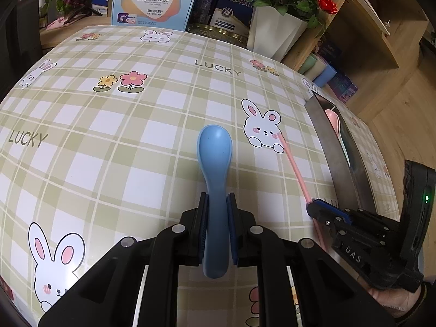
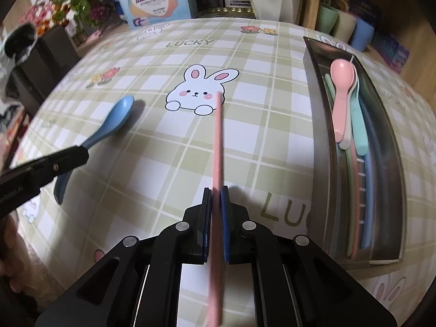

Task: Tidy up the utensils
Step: 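Carry the pink chopstick toward the steel tray while the left carries the blue spoon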

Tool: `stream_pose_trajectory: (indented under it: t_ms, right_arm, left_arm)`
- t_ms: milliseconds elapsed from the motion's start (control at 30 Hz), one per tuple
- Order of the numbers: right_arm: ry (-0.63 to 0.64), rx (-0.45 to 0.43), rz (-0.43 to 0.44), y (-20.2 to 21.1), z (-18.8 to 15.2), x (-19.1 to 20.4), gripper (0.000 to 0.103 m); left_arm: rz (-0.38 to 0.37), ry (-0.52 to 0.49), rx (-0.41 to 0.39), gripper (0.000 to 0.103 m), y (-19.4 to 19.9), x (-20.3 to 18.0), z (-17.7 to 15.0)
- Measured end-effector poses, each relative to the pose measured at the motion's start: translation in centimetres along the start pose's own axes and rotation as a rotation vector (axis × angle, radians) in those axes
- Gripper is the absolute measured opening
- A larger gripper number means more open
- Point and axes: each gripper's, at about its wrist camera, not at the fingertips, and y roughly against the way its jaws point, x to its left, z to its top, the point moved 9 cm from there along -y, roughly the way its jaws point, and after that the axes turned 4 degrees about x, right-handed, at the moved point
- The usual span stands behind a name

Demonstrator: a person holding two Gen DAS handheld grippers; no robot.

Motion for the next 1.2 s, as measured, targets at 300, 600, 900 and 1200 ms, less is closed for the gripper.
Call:
stream_pose_trajectory:
  t_ms: [300, 600, 900, 1200]
  right_arm:
    - [-0.129, -0.091, 0.145, 2.4, 1.1, -1.2, 0.006]
    - [-0.192, -0.227, 0.179, 6.4, 2.6, -3.9, 0.006]
    - [-0.341, -0.350, 0.091, 9.7, 4.2, -13.1, 0.006]
    - [-0.401, -0.359, 0.107, 8.8, 4.6, -15.8, 0.006]
  left_arm:
    - [0.028, -0.025, -0.039, 0.013, 2.0, -1.0, 0.8]
    - [0.032, -0.070, -0.060, 0.013, 3.0, -3.9, 2.3]
    - [-0.005, -0.137, -0.051, 0.013, 1.5, -9.6, 3.9]
    - [-0.079, -0.225, 0.007, 0.014, -2.4, -17.8, 5.8]
